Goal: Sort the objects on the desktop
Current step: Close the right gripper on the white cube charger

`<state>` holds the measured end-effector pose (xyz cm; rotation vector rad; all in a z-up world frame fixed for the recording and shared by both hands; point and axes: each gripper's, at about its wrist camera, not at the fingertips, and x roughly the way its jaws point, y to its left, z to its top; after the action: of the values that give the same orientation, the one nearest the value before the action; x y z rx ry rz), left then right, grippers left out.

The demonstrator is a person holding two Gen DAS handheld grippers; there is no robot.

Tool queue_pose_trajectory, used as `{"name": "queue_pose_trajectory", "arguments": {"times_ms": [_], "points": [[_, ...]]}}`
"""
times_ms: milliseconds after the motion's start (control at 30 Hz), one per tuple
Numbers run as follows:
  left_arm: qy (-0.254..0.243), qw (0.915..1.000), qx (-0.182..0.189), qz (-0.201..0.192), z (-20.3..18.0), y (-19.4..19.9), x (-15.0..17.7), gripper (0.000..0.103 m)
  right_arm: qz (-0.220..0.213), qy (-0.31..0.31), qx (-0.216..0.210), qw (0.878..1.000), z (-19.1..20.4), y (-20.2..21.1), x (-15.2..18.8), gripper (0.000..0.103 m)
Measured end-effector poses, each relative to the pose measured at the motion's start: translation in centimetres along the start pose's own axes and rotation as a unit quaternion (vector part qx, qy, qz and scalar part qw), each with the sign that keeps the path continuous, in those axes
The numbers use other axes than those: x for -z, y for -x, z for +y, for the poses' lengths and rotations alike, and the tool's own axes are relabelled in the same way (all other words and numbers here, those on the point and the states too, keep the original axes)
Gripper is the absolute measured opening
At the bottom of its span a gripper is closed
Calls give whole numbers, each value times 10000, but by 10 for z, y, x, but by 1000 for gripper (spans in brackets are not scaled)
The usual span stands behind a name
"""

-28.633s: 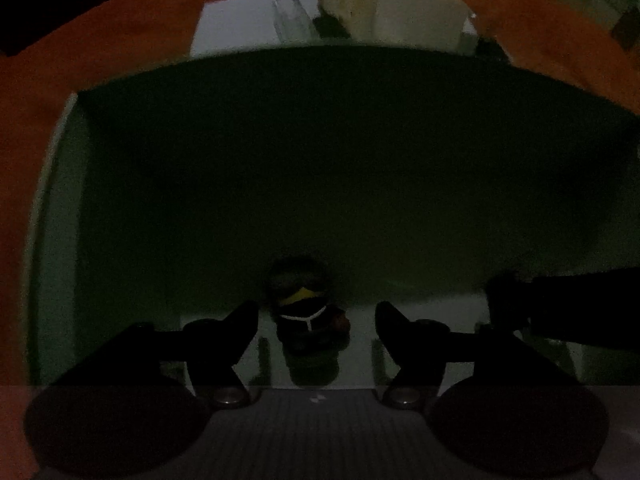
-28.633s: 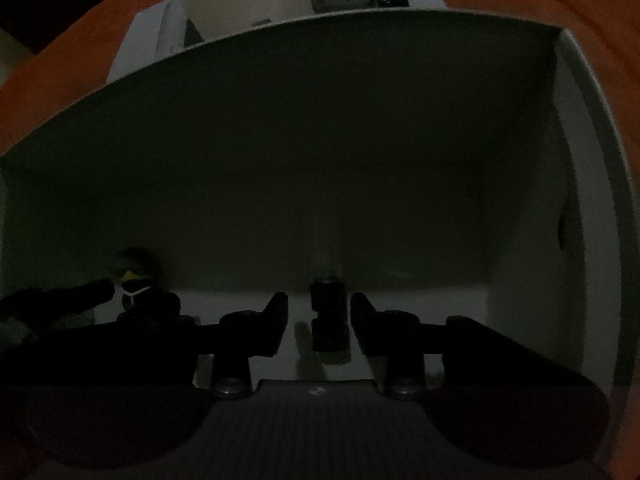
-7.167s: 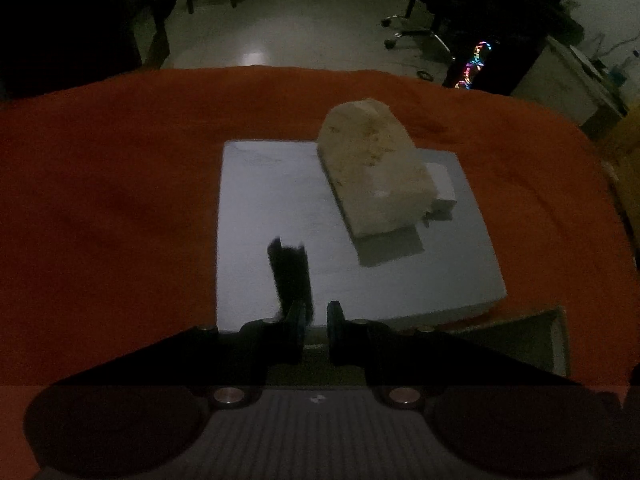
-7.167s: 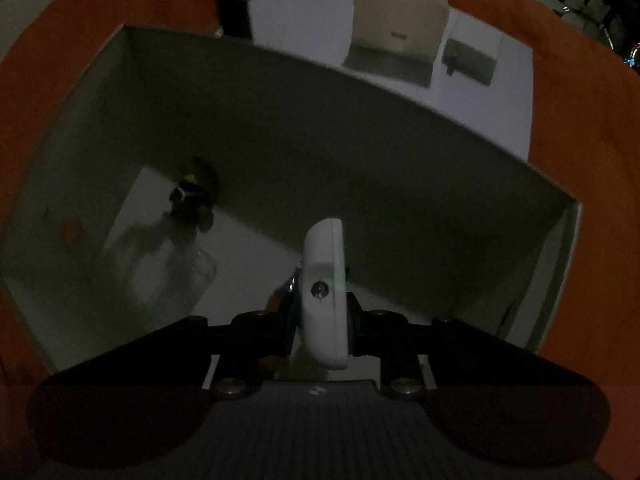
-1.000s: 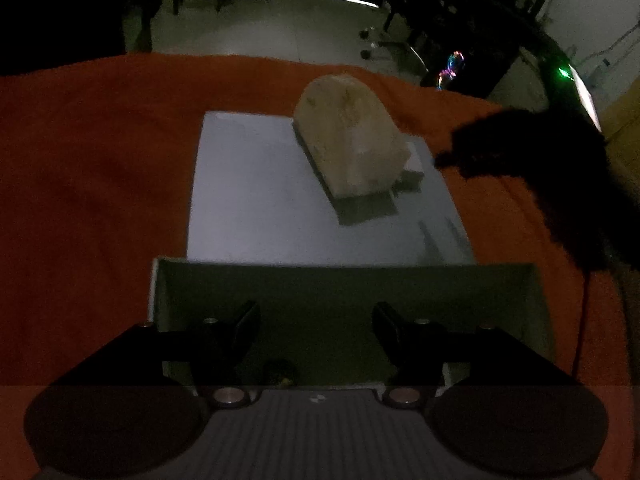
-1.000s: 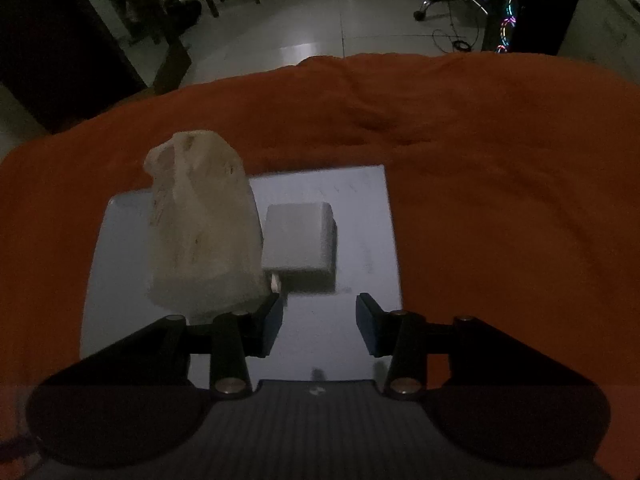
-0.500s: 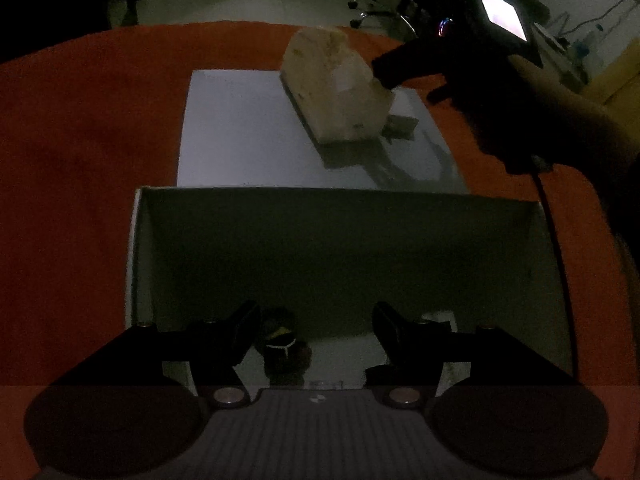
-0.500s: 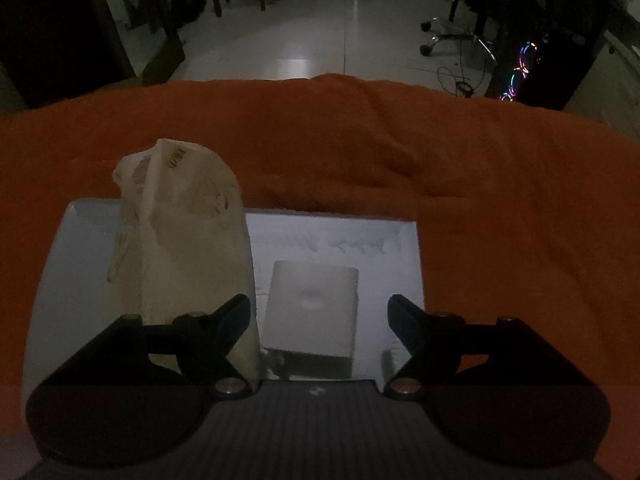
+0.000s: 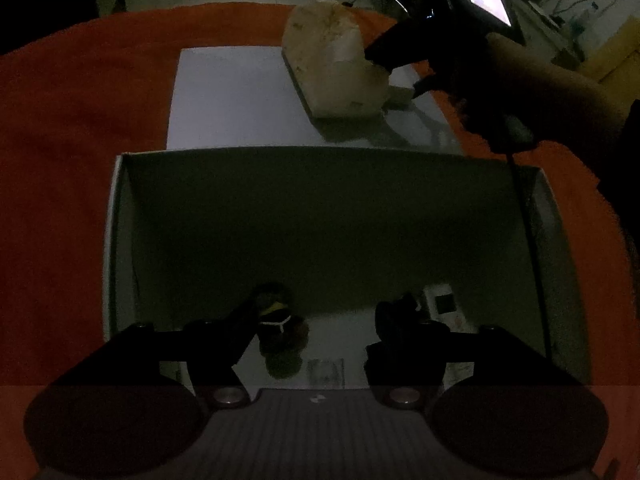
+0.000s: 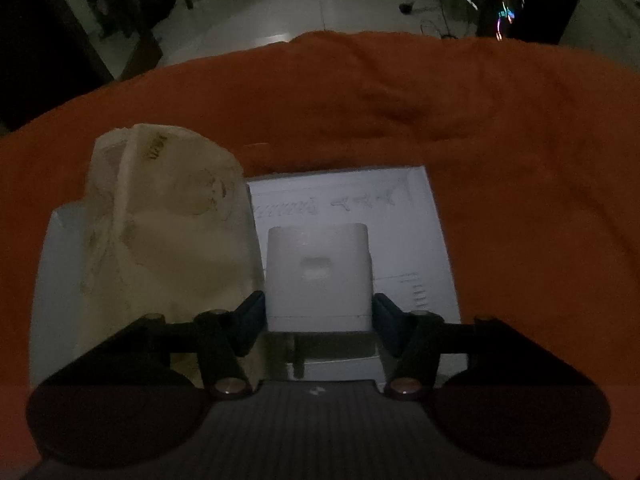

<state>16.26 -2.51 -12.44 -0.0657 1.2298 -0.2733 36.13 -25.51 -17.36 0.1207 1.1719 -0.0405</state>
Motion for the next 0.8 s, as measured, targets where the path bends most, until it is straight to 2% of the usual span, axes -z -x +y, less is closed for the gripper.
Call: {"name": "queue_pose_trajectory", "arguments": {"times_ms": [233,567,800], "points": [[-122,9999,-8,70,-4,2,4,62,63,-43,-46,10000,-10,17,5,59],[-196,9998,-3,-23,-16,18,1,62,179,-173,-186,9995,-38,55,24,59],[-320,9995,-41,64,-29,13,0,62,143,128,-183,9996,-30,57,42,59]]}}
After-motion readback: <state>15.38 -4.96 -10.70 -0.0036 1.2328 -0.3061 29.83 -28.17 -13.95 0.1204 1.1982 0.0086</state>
